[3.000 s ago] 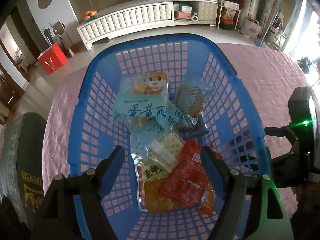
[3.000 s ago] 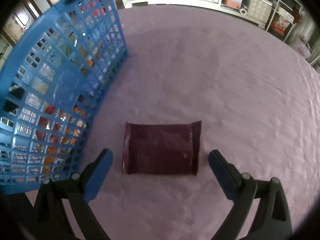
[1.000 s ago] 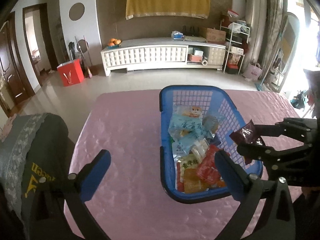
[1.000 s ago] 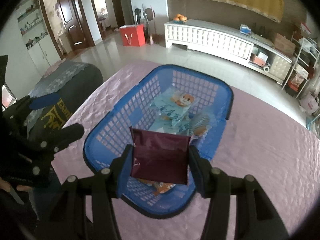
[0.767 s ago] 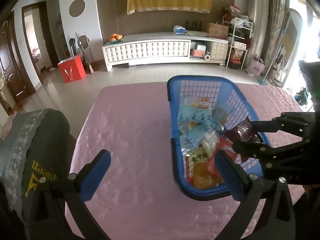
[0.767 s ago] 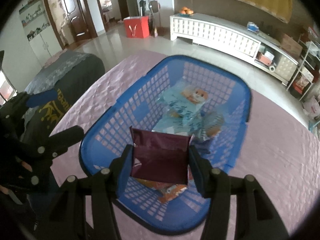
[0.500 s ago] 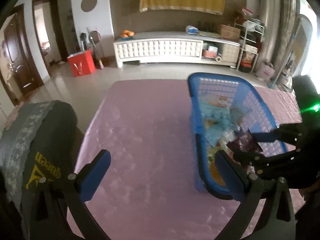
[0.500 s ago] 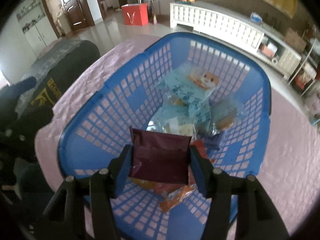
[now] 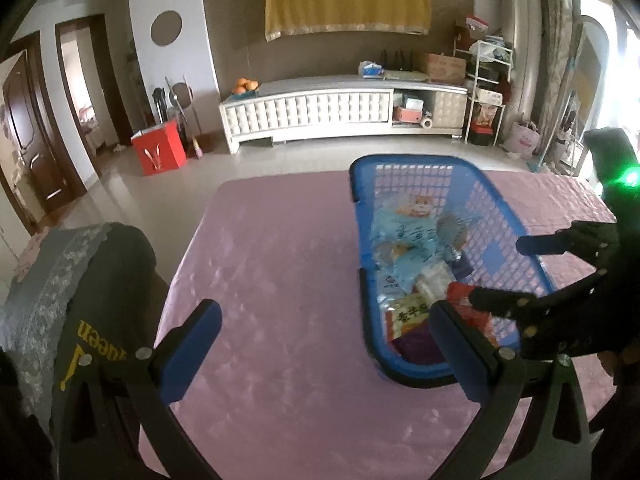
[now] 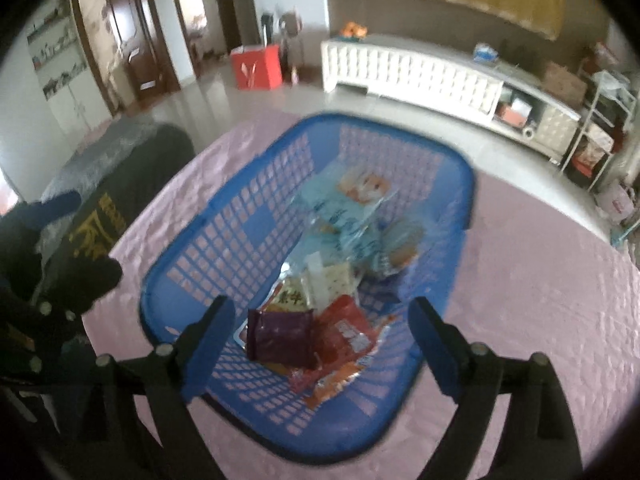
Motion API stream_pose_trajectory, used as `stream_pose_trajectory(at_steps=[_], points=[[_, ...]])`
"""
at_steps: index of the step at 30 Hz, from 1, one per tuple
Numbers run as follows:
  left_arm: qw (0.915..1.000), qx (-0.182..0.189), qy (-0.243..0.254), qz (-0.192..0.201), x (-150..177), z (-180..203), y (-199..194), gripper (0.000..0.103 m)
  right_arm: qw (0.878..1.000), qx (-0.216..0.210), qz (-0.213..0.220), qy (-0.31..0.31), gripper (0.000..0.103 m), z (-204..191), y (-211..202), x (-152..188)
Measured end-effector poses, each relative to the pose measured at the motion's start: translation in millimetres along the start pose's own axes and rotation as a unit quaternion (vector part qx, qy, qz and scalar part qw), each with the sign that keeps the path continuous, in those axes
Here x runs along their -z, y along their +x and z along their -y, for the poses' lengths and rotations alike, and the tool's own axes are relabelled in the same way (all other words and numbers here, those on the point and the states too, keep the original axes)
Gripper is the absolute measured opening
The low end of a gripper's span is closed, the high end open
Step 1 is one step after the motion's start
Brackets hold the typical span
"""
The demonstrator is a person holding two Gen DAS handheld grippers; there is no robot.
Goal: Organize snacks
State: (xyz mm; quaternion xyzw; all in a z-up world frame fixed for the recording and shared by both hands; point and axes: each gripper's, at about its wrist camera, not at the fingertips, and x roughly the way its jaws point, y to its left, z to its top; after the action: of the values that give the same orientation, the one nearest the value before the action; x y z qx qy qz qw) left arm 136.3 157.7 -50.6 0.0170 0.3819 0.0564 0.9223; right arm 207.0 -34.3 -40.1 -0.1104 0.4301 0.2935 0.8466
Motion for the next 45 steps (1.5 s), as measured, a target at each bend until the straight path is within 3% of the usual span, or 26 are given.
stream_pose_trajectory(at_steps=[11, 15, 21, 29, 45], points=[[0.9970, 0.013, 0.010, 0.076, 3, 46, -72, 0.103, 0.992, 0.055, 0.110, 0.019, 0.096, 14, -105, 33], [0.9929, 0.027, -0.014, 0.115, 8, 61, -104, 0.103, 0.984, 0.085, 0.156, 0.018, 0.103, 10, -145, 47], [0.9896, 0.020, -0.030, 0.139, 17, 75, -136, 0.103, 0.968, 0.121, 0.219, 0.009, 0.103, -4, -192, 65], [0.9858, 0.011, -0.024, 0.166, 32, 93, -172, 0.103, 0.963, 0.149, 0.224, 0.003, 0.103, -12, -209, 79], [0.9801, 0.001, -0.015, 0.198, 51, 118, -214, 0.103, 0.961, 0.127, 0.244, 0.038, 0.103, -7, -231, 109]])
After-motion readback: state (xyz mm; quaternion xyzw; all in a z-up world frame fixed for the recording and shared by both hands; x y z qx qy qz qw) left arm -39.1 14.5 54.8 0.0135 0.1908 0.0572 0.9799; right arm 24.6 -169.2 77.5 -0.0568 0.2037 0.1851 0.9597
